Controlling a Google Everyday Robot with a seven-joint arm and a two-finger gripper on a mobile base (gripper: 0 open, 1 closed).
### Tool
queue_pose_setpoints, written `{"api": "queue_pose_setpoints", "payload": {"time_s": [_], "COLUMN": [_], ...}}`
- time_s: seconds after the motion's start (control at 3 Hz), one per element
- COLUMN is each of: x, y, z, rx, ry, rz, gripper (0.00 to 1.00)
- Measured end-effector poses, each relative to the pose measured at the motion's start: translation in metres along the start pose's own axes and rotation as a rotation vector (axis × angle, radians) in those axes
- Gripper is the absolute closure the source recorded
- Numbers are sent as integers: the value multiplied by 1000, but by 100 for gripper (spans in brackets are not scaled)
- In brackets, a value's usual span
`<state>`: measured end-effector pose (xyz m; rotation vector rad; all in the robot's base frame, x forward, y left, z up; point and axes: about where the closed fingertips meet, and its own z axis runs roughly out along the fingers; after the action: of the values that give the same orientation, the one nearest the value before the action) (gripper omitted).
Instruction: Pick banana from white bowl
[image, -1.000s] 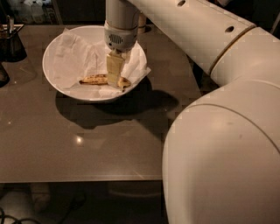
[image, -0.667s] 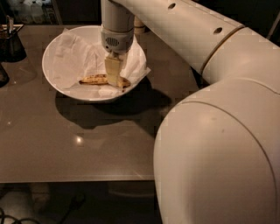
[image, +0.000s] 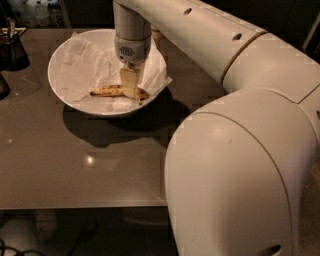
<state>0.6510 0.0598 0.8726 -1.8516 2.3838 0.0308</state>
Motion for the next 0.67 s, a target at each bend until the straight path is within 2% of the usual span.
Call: {"api": "queue_pose_setpoints", "payload": {"time_s": [0.67], "x": [-2], "y": [-4], "z": [13], "rx": [-35], "ry": [-8], "rz": [-16], "gripper": [52]}}
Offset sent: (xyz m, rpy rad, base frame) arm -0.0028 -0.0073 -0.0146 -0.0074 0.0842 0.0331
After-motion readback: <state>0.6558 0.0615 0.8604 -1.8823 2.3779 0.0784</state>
